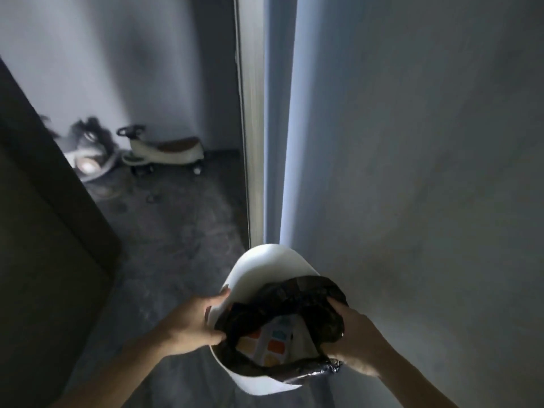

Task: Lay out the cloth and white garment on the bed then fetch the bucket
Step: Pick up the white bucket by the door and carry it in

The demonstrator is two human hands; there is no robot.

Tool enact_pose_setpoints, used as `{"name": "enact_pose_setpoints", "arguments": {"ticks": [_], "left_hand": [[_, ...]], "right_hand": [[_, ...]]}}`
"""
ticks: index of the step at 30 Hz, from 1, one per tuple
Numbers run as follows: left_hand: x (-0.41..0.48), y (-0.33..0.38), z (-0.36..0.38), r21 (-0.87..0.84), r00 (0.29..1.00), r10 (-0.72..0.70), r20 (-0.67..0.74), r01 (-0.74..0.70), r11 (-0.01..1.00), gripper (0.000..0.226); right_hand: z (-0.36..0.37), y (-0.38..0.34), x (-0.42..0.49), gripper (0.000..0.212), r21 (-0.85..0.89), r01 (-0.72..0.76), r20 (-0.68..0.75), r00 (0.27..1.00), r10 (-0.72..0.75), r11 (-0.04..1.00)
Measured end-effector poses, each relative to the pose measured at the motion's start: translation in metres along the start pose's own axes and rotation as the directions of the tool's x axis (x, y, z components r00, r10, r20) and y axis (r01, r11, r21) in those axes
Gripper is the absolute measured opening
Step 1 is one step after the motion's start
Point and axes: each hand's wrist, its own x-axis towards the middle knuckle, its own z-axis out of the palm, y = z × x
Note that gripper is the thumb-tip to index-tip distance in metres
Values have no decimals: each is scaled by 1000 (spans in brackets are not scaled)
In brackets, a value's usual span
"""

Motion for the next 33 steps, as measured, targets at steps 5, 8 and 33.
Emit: {"name": "enact_pose_setpoints", "arguments": {"ticks": [5, 8, 33], "left_hand": [[-88, 131, -171, 123, 994, 67, -81, -57, 991, 100], [-149, 207, -262, 150, 981, 103, -162, -78, 986, 101], [-369, 350, -426, 104, 959, 178, -221, -158, 982, 86]], "right_hand": [[-106, -176, -80, 113, -66, 139, -88, 986, -144, 988], [-165, -277, -132, 74, -149, 201, -112, 969, -218, 968], [-224, -471, -329, 39, -21, 198, -243, 950, -197, 980]]}}
